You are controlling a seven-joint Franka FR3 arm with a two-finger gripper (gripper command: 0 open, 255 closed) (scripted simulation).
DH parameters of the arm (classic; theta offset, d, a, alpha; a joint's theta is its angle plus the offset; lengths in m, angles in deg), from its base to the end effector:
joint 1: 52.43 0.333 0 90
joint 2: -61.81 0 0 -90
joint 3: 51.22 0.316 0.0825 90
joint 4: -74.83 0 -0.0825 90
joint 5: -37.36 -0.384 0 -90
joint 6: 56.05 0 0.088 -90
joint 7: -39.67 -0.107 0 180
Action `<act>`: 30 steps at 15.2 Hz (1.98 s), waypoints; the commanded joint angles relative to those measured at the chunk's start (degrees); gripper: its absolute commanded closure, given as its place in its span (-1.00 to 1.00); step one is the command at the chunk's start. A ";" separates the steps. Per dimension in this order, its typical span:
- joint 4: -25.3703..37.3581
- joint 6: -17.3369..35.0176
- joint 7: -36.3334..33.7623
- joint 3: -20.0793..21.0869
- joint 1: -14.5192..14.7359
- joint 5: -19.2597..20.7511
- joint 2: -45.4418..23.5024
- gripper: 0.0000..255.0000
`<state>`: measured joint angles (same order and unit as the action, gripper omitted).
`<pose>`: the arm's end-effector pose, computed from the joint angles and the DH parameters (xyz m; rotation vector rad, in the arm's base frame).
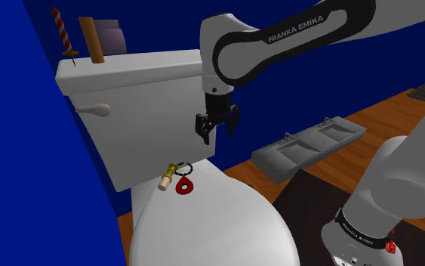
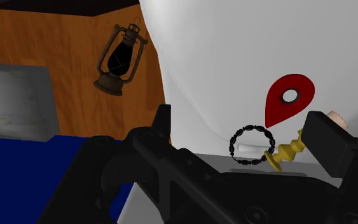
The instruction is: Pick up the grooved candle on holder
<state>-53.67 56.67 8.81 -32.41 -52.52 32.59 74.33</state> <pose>0.4483 0.1624 0.4476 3.0919 -0.3984 -0.0986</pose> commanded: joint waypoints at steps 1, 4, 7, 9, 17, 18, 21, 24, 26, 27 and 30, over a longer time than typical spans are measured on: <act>2.59 1.43 -3.71 1.41 0.07 1.03 -4.61 -1.00; 6.91 3.25 -9.02 2.84 0.47 3.33 -11.84 -1.00; 11.96 4.38 -14.18 3.51 1.43 6.02 -19.26 -1.00; 15.74 4.73 -17.40 3.49 2.42 7.82 -24.23 -1.00; 34.67 3.02 -27.40 1.21 7.97 13.19 -44.24 -1.00; 37.11 2.49 -28.43 1.57 8.05 13.98 -46.52 -1.00; 36.67 3.83 -30.17 5.30 4.99 17.08 -48.50 -1.00; 36.35 5.10 -31.59 7.83 2.91 19.67 -50.45 -1.00; 36.24 5.73 -32.32 9.00 1.94 21.02 -51.52 -1.00; 36.29 5.56 -32.82 10.14 1.04 21.89 -51.83 -1.00; 35.00 6.09 -33.61 10.47 1.33 21.73 -51.12 1.00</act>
<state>-18.42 62.15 -34.91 -21.65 -51.00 54.09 25.03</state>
